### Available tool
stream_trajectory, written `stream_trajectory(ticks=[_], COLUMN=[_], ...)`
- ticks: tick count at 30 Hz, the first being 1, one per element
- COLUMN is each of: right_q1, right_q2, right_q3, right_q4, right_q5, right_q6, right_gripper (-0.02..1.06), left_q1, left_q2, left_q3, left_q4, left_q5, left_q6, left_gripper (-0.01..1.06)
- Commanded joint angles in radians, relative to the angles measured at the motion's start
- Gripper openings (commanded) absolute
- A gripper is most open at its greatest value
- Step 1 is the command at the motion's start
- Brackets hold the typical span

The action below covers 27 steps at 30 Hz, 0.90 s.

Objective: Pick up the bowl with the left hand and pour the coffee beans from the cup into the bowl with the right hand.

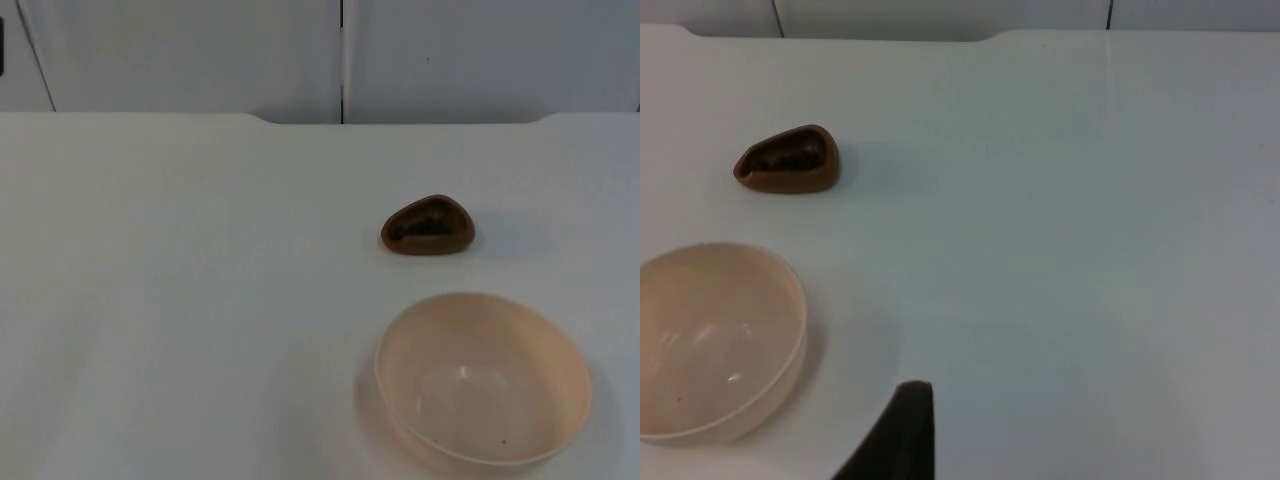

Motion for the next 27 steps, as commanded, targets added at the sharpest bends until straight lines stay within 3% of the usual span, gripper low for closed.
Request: stream_trajectory(ticks=[1,27], right_q1=[-0.006,-0.006], right_q2=[-0.003,-0.003], right_q3=[0.003,0.003], right_q4=[-0.002,-0.002], right_q5=[-0.005,-0.005], right_q6=[-0.004,-0.004], right_gripper=[1.05,1.05], left_q1=[-0.004,-0.007], left_q2=[0.013,0.224], left_q3=[-0.004,-0.004], left_q4=[-0.05,-0.214], left_q5=[-0.006,-0.005], left_q6=[0.03,0.167], left_gripper=[1.05,1.05])
